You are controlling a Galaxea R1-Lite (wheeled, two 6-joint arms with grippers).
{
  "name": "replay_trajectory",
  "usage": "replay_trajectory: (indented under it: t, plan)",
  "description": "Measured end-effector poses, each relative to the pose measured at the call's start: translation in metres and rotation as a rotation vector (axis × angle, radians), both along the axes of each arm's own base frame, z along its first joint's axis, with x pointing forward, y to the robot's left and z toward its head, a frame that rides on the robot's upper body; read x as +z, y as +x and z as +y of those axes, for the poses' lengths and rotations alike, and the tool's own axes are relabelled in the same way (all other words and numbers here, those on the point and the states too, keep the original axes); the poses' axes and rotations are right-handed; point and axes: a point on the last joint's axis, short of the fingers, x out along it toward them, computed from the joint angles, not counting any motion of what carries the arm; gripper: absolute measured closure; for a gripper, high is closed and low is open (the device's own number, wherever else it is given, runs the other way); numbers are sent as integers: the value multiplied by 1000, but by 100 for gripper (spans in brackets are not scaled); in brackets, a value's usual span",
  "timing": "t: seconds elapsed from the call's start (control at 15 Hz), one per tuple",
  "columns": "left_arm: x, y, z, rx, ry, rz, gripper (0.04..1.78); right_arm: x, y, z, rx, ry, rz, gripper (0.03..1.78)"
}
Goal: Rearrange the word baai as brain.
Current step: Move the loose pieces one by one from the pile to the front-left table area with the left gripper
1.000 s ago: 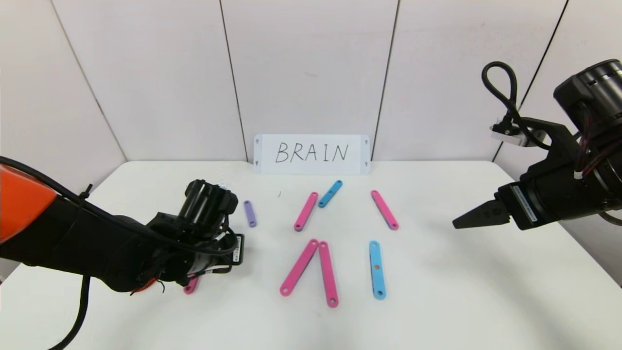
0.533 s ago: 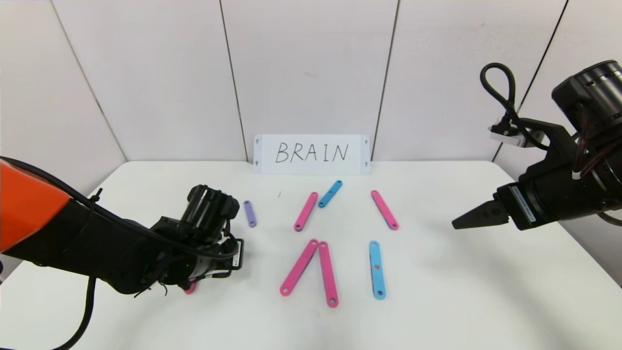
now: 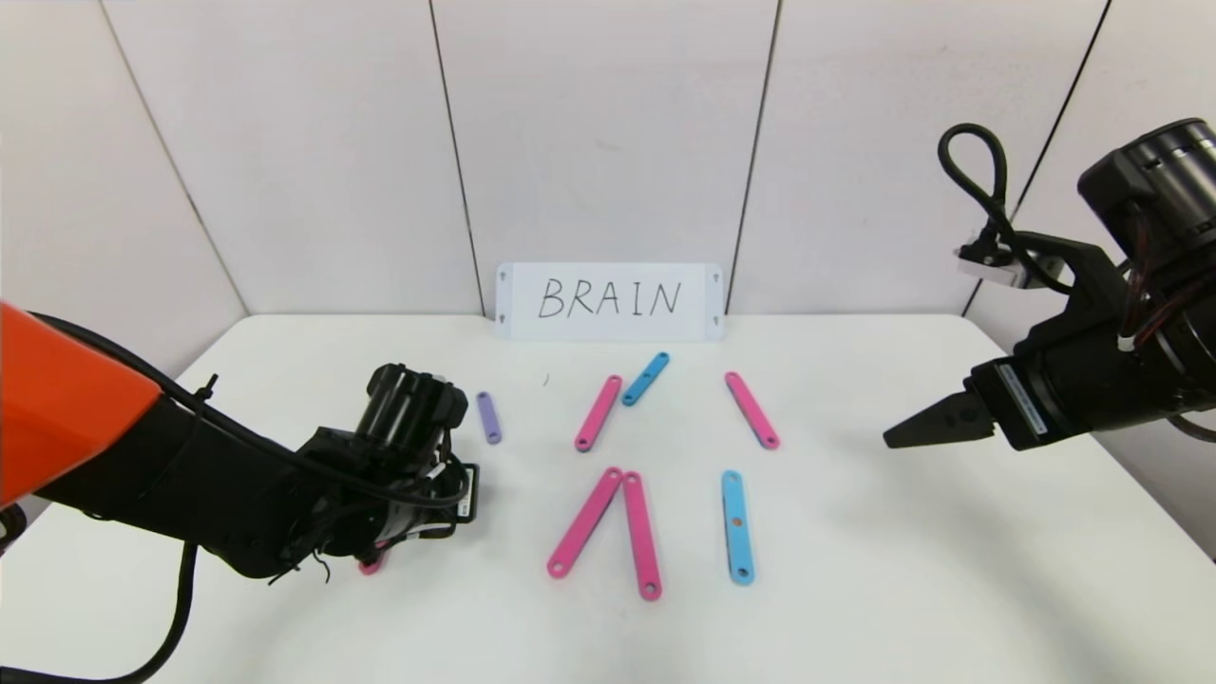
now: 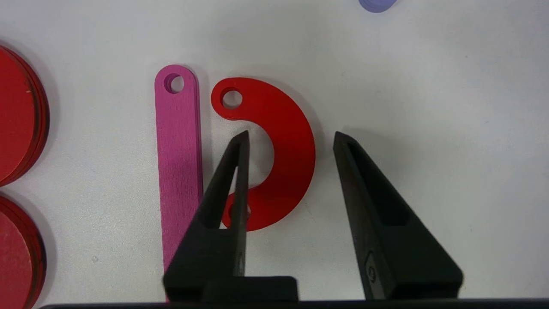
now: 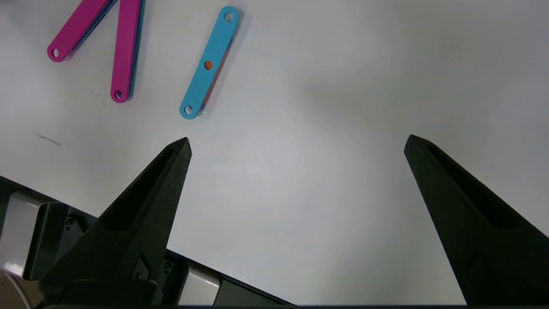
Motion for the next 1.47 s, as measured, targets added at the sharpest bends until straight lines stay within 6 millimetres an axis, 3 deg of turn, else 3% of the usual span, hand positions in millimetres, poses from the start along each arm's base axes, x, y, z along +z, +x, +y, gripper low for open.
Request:
replay_trajectory:
  t: [0.27, 0.47, 0.87, 1.47]
  plan:
    - [0, 0, 1, 0, 4, -1, 39, -1, 0, 0, 1, -2, 5, 7]
    - [7, 1, -1, -24, 11, -25, 13, -2, 0, 2, 9, -3, 8, 7]
    - [29, -4, -19, -86, -16, -92, 8, -5, -1, 5, -3, -43, 8, 7]
    - [16, -9, 13, 7, 2, -44, 8, -4, -1, 5, -1, -44, 5, 7]
